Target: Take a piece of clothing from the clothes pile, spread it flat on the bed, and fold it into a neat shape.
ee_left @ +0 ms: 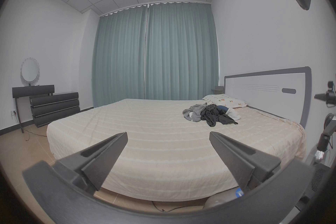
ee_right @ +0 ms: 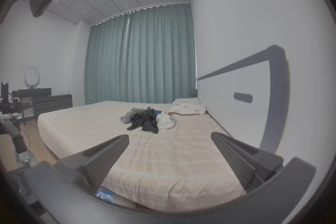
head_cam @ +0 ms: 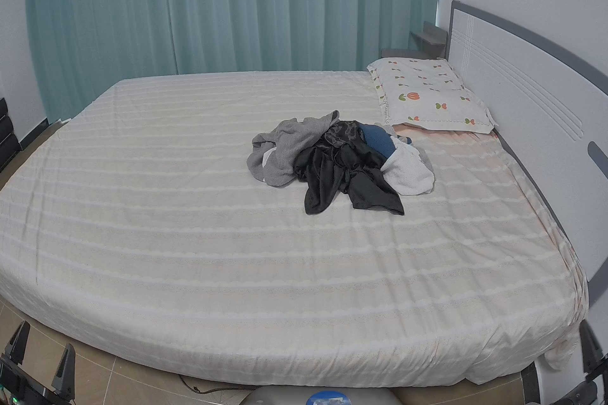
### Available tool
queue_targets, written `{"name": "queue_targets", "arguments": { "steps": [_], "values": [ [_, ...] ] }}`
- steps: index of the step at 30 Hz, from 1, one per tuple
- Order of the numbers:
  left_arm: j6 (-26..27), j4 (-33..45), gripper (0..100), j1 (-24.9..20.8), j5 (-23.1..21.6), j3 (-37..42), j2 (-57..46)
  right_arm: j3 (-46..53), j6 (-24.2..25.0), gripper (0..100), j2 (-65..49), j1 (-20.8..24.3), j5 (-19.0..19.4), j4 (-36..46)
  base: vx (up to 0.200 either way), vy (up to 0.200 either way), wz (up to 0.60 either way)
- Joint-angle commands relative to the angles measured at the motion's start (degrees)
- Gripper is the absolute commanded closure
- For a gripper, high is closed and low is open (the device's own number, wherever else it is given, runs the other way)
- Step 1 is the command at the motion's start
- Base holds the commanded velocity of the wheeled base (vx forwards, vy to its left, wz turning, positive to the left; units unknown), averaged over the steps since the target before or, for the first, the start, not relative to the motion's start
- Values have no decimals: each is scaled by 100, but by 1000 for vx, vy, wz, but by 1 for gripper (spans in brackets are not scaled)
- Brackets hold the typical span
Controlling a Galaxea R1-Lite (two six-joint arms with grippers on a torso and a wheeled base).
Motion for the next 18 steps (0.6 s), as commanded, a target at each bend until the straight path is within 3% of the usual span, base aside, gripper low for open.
{"name": "queue_targets", "arguments": {
  "steps": [1, 9, 10, 18],
  "values": [
    [-9, 0, 0, 2, 2, 92, -101, -1236, -6, 0, 2250, 151, 460, 222, 0, 0, 0],
    [0, 0, 0, 2, 2, 92, -101, -1298, 346, 0, 4949, 477, 531, -1044, 0, 0, 0],
    [0, 0, 0, 2, 2, 92, -101, -1439, 548, 0, 5801, 512, 531, -1492, 0, 0, 0],
    [0, 0, 0, 2, 2, 92, -101, -2432, 1304, 0, 9009, 679, 381, -3162, 0, 0, 0]
  ]
}}
